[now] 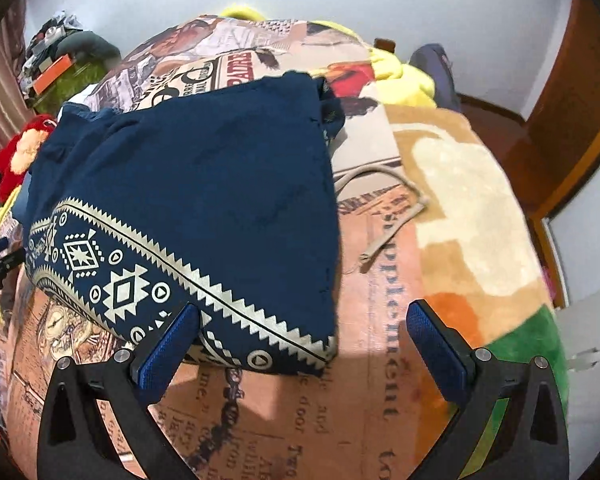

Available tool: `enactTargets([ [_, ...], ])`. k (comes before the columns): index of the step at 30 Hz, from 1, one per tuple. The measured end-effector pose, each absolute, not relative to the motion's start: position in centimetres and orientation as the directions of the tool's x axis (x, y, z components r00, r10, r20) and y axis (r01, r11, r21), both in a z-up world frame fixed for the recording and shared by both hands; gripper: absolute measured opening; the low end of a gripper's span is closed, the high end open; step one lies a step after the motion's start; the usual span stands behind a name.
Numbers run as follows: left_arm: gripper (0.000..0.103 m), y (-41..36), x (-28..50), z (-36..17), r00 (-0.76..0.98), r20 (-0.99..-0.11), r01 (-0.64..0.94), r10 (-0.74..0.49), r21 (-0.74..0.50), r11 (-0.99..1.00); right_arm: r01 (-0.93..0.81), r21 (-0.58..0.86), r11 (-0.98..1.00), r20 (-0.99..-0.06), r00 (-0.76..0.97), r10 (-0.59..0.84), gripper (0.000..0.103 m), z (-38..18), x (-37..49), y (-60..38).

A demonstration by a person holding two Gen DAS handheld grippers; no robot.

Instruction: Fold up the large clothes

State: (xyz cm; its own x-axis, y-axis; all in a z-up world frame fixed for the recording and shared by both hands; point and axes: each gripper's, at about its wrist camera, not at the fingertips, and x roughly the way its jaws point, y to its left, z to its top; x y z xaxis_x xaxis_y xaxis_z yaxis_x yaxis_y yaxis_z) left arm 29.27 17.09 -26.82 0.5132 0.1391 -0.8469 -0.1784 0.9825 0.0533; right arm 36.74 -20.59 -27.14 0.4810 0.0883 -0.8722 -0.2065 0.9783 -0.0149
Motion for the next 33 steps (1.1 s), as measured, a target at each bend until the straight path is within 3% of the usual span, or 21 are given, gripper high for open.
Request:
enactTargets([
  [7,0.094,20.3,26.3,-25.6,0.539,-0.841,-0.295,0.05,-0.133,0.946,-0.252,-0.066,0.966,-0.802,0.589,0.098,0.103,-23.3,35.5,-18.8],
  [13,0.094,19.0,26.4,-26.9,0.554,-0.809,-0.293,-0.196,-0.41,0.864,-0.335,0.003,0.942,-0.77,0.601,0.216,0.103,-21.0,35.5,-15.0],
  [21,0.091,17.1,27.9,-31.0,0.546,-0.687,-0.253,-0.479,-0.68,0.688,-0.402,0.055,0.914,-0.853,0.457,0.253,0.103,-26.7,37.3,-10.4],
  [26,0.091,17.8,30.0,-32.1,0.581,-0.628,-0.246,-0.518,-0.742,0.624,-0.43,0.002,0.903,-0.86,0.459,0.221,0.103,-28.5,37.6,-9.4],
  [33,0.087,18.4,33.7,-32.6,0.656,-0.562,-0.297,-0.504,-0.806,0.513,-0.435,0.06,0.898,-0.859,0.435,0.268,0.103,-28.7,38.1,-10.0],
])
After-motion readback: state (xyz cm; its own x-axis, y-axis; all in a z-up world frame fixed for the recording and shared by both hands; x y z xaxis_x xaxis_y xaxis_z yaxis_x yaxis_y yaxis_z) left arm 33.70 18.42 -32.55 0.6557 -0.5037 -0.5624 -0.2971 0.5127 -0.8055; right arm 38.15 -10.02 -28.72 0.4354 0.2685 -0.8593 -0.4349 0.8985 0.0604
